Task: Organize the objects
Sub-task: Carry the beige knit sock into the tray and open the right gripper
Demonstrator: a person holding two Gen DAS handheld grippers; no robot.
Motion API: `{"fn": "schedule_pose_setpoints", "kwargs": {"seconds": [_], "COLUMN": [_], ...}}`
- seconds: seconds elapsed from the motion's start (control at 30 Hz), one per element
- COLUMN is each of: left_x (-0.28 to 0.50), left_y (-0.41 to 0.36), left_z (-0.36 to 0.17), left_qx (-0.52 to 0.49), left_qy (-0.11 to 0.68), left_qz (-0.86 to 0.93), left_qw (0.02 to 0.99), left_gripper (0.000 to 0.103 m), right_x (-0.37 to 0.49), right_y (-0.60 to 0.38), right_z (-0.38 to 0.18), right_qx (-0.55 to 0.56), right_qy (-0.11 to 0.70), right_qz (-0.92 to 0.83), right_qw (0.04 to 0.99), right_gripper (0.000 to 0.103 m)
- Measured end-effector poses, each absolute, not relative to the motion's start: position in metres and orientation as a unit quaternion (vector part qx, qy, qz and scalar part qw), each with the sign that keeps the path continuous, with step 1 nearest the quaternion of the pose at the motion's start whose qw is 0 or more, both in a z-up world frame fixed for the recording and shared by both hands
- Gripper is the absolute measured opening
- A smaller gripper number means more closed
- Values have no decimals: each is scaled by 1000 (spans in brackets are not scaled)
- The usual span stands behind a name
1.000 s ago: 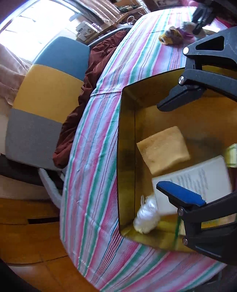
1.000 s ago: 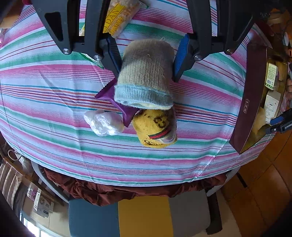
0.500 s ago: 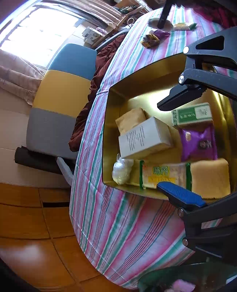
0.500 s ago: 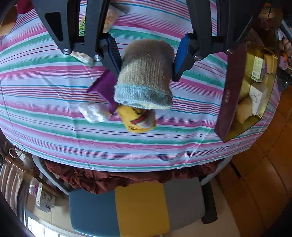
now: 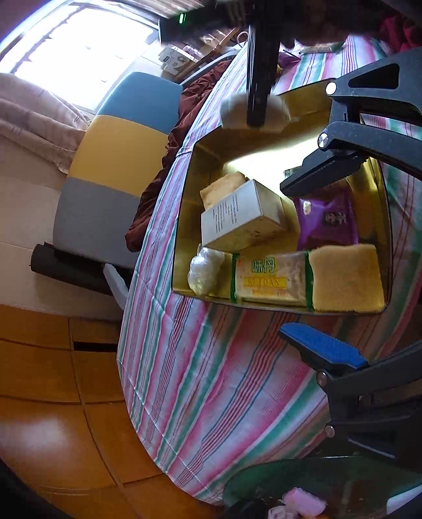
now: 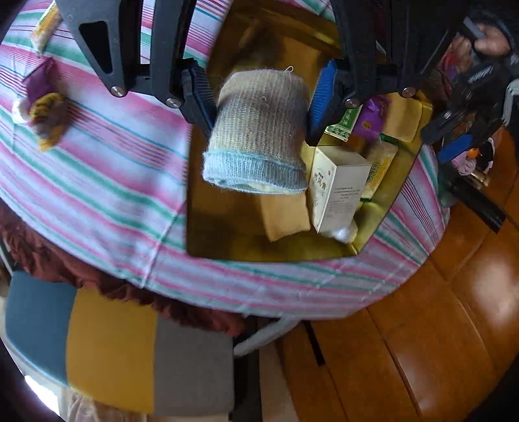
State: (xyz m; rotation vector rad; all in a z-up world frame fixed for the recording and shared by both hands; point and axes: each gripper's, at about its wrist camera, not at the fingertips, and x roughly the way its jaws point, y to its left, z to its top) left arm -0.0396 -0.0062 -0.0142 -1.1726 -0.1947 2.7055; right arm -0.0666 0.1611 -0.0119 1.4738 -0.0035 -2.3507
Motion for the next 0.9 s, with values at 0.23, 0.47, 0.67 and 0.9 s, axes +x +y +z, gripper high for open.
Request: {"fn": "schedule_pose_setpoints", "kwargs": {"seconds": [0.23,0.47,0.67,0.9], "left_x": [-39,-37,-31,-17], "left_y": [-24,-23,-15,-7], "left_z": [-22,-20,-16,-5], "left_qx": [-405,-399,-393,-370], "left_qy": [-89,-82,-67,-40], "left_qz": [906,909,914,926], "left_qw": [86,82,77,70], "left_gripper": [82,85,85,87], "right_x": [-105,-103,-86,-56], "right_y": [116,102,118,127], "right_z": [-61,-63,-46,-26], "right_qx": [576,566,545,514], "right_qy": [-38,-68,-73,-35], "right_qz": [-803,-803,-818,-840], "right_qw": [148,171,169,167], "right_gripper": [53,71,81,81]}}
